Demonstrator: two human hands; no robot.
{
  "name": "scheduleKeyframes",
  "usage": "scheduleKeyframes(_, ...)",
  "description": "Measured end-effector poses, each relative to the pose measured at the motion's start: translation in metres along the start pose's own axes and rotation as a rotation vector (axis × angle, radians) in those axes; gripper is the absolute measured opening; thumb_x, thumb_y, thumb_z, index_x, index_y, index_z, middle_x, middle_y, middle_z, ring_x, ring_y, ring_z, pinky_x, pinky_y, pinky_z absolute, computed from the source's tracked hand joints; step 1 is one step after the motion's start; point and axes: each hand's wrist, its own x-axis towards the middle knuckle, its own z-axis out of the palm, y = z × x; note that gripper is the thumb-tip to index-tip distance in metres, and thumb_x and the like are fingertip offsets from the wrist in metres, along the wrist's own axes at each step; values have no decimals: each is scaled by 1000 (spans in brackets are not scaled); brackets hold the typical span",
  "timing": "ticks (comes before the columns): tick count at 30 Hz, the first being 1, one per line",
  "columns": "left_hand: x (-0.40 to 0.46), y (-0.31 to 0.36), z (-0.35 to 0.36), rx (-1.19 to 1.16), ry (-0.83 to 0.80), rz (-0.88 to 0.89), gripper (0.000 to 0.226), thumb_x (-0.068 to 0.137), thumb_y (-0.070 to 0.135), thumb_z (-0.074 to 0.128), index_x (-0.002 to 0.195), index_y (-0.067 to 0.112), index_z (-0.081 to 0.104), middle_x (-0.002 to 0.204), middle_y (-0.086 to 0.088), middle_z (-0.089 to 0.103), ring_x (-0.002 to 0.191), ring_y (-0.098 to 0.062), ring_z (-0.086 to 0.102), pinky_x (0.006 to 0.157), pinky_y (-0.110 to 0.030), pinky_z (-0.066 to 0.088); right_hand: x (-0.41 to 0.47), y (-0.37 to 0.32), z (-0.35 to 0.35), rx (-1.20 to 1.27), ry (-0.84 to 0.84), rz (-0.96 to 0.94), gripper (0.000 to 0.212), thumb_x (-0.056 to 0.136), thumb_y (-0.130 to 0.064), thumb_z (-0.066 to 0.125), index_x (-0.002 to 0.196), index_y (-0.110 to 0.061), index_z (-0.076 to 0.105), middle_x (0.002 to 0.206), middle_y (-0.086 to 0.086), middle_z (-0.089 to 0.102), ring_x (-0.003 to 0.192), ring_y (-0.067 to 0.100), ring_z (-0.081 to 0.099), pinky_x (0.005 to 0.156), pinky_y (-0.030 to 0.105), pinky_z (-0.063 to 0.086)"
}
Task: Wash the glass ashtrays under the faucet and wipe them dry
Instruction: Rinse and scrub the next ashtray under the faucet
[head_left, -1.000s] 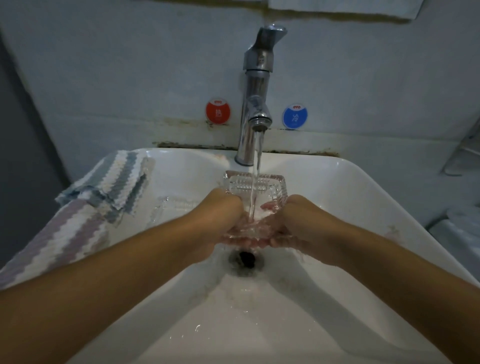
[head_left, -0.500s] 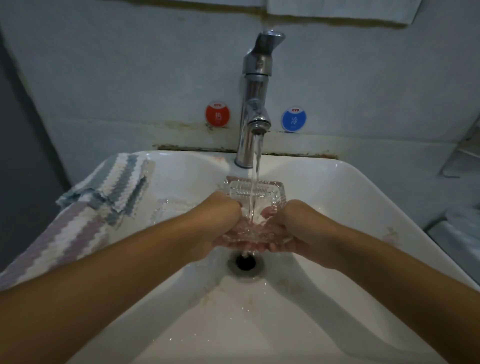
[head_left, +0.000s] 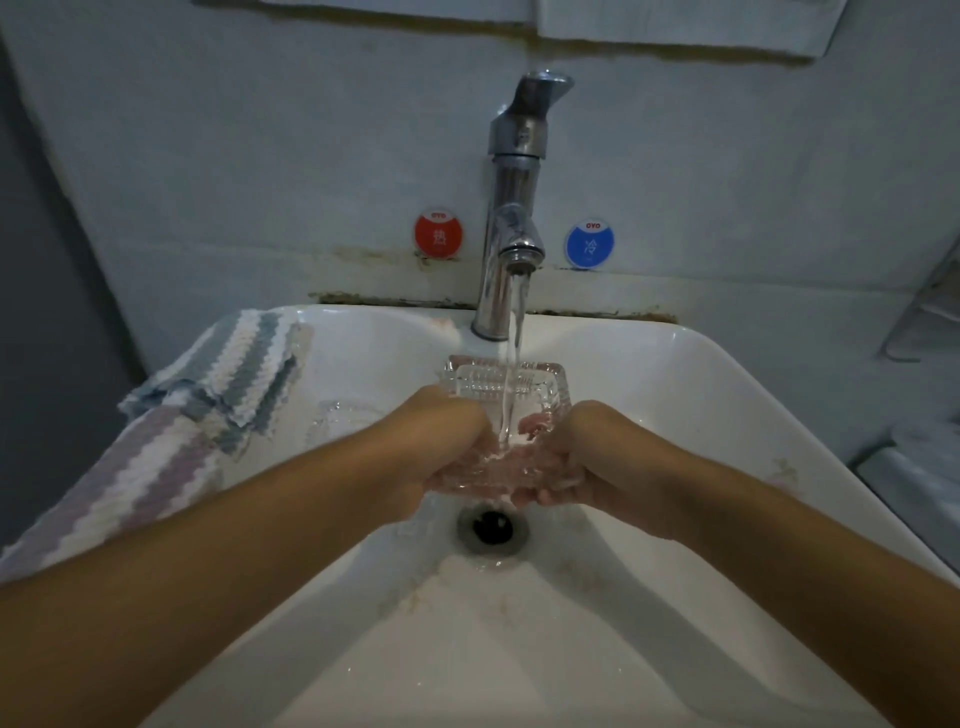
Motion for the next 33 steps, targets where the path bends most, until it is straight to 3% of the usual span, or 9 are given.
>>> scheduleKeyframes(4, 1, -4, 1, -35, 43, 23, 19, 93, -1, 52, 99, -3, 69, 87, -18, 75, 70, -29, 73, 66, -36, 63, -2, -2, 1, 13, 9, 2, 26, 101, -20, 47, 112, -2, 63, 96, 22, 75, 74, 29, 69, 59, 31, 53)
scheduleKeyframes(8, 1, -6, 2, -105, 78, 15, 14, 99, 7, 53, 102, 2, 66, 100, -23, 74, 81, -34, 75, 68, -45, 63, 0, -7, -1, -148, 185, -16, 46, 105, -47, 38, 113, -10, 64, 99, 13, 75, 87, 32, 73, 76, 38, 58)
scheduleKeyframes(10, -4, -4, 4, -190, 48, -35, 14, 100, 6, 55, 110, -1, 62, 100, -23, 73, 76, -32, 75, 56, -41, 61, 1, -12, -4, -250, 330, -71, 43, 105, -47, 39, 112, -11, 63, 102, 8, 71, 89, 26, 69, 79, 36, 55)
scheduleKeyframes(13, -10, -1, 6, -259, -21, -102, 20, 100, 5, 56, 118, -4, 57, 96, -21, 75, 70, -34, 75, 53, -42, 61, 6, -30, -14, -308, 412, -259, 29, 105, -33, 45, 109, -12, 64, 98, 5, 69, 82, 19, 65, 66, 30, 51)
scheduleKeyframes(18, -16, 7, 6, -313, -85, -204, 13, 101, 0, 49, 104, -9, 58, 69, -23, 72, 50, -28, 70, 43, -31, 58, 11, -42, -20, -433, 187, -399, 37, 101, -39, 52, 87, -15, 75, 85, -5, 75, 80, 8, 69, 76, 25, 48)
scheduleKeyframes(23, -14, 13, -2, -446, -225, -307, 25, 100, -1, 37, 100, -11, 61, 67, -19, 68, 45, -21, 65, 36, -23, 51, 8, -26, -21, -160, 191, -452, 55, 102, -44, 42, 84, -3, 73, 82, 6, 74, 70, 13, 68, 71, 24, 46)
scheduleKeyframes(27, -15, 11, 0, -521, -338, -359, 31, 93, 3, 34, 98, -12, 60, 72, -21, 66, 45, -22, 62, 39, -23, 53, 7, -17, -4, 99, 359, -405, 42, 99, -31, 53, 68, -4, 63, 80, 24, 70, 62, 25, 66, 68, 32, 49)
scheduleKeyframes(29, -16, 12, 2, -484, -379, -340, 31, 92, 6, 37, 101, -10, 62, 76, -22, 66, 51, -25, 66, 45, -26, 57, 4, -17, 0, 214, 429, -348, 39, 96, -25, 56, 60, -8, 57, 66, 16, 65, 55, 20, 63, 68, 34, 49)
scheduleKeyframes(33, -14, 5, 5, -271, -393, -168, 36, 100, 27, 44, 121, 4, 62, 99, -23, 67, 86, -36, 69, 83, -46, 61, 3, -21, -6, 268, 492, -264, 37, 94, -19, 54, 57, -12, 56, 47, -3, 55, 47, 10, 56, 58, 28, 45)
